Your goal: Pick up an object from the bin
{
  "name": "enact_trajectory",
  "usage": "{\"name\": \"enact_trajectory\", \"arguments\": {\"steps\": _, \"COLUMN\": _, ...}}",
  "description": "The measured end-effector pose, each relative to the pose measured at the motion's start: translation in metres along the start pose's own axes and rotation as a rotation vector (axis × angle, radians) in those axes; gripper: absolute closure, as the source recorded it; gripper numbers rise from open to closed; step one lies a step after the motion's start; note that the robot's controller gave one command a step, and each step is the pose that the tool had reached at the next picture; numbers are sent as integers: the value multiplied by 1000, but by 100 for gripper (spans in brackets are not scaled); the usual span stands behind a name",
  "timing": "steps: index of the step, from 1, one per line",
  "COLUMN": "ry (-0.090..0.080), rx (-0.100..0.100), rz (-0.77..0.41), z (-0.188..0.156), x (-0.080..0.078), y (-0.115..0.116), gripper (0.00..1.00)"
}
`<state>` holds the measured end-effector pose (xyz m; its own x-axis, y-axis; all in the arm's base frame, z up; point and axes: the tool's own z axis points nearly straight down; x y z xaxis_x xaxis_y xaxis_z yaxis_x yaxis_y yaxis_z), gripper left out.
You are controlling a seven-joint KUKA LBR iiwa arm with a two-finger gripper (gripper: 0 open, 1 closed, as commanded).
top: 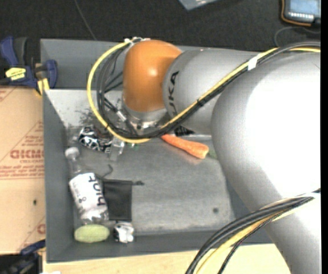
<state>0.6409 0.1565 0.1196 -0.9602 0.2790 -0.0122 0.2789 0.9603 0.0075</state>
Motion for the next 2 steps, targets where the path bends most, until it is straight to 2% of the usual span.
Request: {"name": "enact_trajectory", "arguments": {"steps": 2, "ry": 2, "rx": 1, "rz": 0, "z": -38, "x": 0, "y": 0, "gripper": 100}}
